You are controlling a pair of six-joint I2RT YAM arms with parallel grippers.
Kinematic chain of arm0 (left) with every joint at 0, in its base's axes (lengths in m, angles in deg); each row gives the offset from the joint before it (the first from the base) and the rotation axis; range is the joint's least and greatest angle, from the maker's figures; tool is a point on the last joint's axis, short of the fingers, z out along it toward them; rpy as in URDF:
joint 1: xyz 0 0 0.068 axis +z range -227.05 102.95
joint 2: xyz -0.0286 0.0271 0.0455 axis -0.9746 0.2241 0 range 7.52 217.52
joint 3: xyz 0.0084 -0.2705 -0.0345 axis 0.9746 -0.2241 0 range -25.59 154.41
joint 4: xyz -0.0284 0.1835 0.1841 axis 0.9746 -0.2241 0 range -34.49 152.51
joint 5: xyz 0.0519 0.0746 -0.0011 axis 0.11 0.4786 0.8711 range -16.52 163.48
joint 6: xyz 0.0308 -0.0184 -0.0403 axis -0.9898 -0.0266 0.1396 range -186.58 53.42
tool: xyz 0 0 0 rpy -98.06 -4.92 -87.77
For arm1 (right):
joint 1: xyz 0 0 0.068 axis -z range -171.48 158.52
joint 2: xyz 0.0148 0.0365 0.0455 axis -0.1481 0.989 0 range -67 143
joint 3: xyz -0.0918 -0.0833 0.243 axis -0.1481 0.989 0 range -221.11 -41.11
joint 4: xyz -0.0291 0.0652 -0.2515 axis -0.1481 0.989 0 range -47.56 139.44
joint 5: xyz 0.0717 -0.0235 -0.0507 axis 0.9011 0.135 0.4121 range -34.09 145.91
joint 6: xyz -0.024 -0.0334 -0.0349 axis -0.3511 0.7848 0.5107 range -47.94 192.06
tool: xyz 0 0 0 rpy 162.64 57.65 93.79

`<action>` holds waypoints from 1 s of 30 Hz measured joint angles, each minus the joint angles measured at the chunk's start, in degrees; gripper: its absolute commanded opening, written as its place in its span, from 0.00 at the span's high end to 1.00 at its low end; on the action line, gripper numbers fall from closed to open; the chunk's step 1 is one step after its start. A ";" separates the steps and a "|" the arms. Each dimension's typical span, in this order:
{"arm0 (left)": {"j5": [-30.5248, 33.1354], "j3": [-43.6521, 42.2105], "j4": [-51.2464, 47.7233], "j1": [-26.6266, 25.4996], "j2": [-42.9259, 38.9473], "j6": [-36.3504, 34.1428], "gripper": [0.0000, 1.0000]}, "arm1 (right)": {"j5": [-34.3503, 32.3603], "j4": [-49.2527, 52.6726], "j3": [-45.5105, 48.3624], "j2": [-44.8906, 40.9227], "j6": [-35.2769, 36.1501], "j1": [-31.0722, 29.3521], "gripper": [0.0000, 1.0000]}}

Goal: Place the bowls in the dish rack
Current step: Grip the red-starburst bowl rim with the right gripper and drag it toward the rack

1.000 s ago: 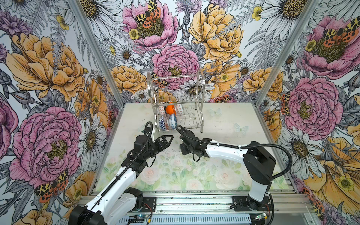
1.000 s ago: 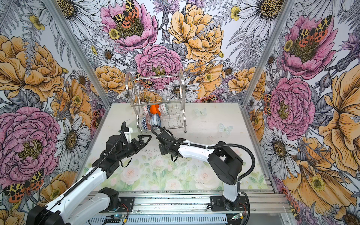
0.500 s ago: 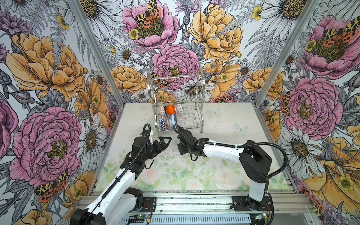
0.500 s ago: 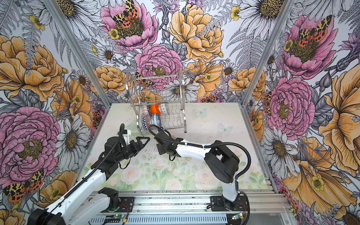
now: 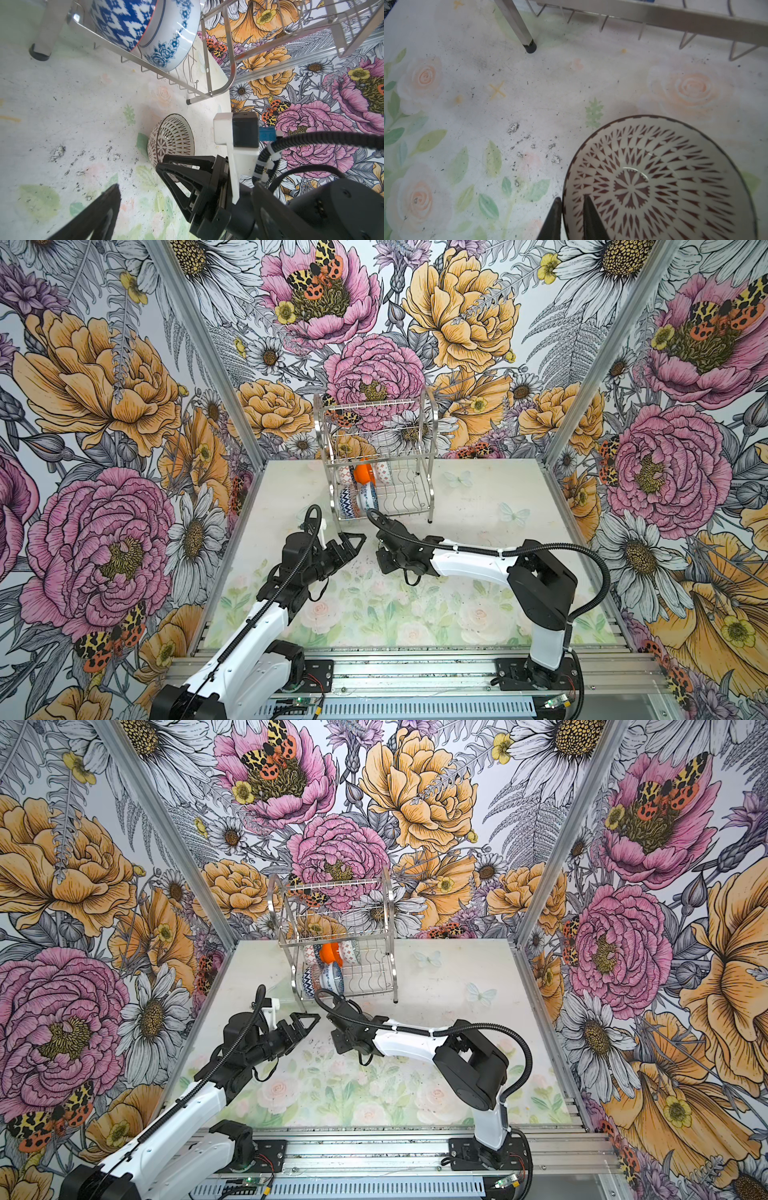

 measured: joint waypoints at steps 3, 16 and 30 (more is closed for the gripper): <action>-0.13 0.00 0.00 0.00 0.00 -0.02 0.01 | 0.02 0.00 0.00 0.00 0.00 0.00 0.75; -0.13 -0.02 0.00 0.00 0.00 0.13 0.01 | -0.02 0.07 0.00 -1.64 -0.42 0.00 0.65; -0.13 -0.02 0.00 0.00 0.00 1.03 0.01 | -0.46 -0.04 2.40 -7.76 -0.22 0.33 0.54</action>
